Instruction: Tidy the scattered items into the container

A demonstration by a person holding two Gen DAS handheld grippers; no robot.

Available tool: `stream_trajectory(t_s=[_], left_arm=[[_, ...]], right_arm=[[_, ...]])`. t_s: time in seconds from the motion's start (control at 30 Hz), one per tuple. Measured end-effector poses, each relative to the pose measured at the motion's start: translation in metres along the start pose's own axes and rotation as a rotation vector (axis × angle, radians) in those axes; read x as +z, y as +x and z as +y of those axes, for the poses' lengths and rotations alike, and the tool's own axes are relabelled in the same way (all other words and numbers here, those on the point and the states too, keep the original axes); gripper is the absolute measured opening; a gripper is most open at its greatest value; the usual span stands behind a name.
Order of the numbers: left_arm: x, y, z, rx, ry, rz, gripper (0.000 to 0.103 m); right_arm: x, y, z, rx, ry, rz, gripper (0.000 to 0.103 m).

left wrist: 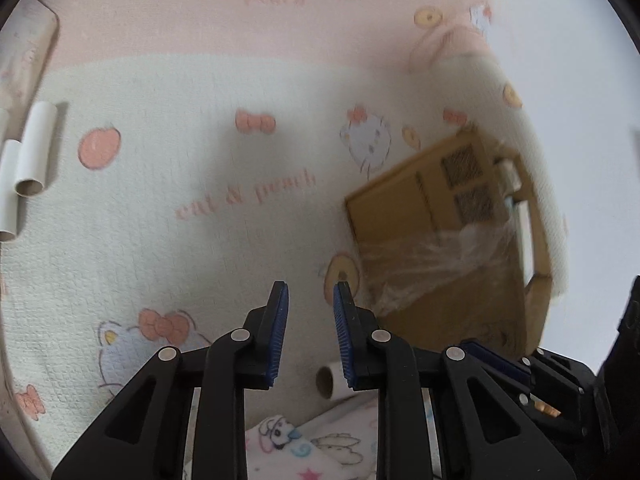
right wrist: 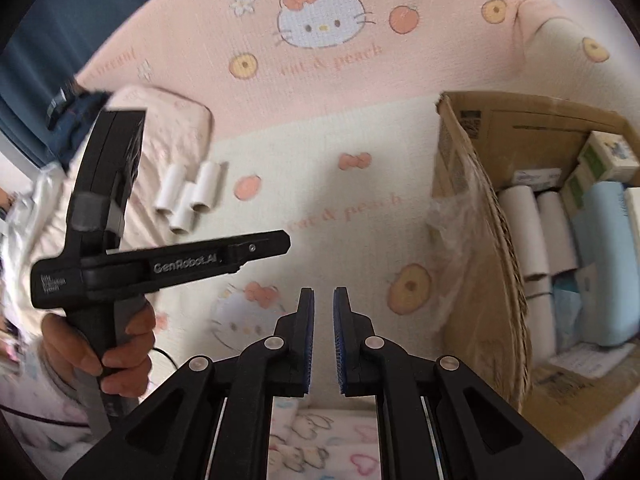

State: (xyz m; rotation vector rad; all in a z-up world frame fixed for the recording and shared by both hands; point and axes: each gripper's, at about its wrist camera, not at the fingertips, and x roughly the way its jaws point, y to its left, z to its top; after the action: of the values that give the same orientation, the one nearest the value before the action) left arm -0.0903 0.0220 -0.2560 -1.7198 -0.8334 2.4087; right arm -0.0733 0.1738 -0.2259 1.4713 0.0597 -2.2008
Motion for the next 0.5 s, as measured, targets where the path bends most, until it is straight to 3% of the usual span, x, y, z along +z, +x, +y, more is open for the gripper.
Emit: stream_trajectory(t_s=[0.3,0.5], left_arm=[[-0.029,0.047,-0.005,0.044,0.018,0.185,0.025],[-0.042,0.065,-0.013,0.059,0.014,0.244,0.025]], right_arm=[[-0.034,0.011,-0.022,0.051,0.167,0.038,0.006],[-0.074,0.011,-0.051,0.139,0.548,0.002,0.007]])
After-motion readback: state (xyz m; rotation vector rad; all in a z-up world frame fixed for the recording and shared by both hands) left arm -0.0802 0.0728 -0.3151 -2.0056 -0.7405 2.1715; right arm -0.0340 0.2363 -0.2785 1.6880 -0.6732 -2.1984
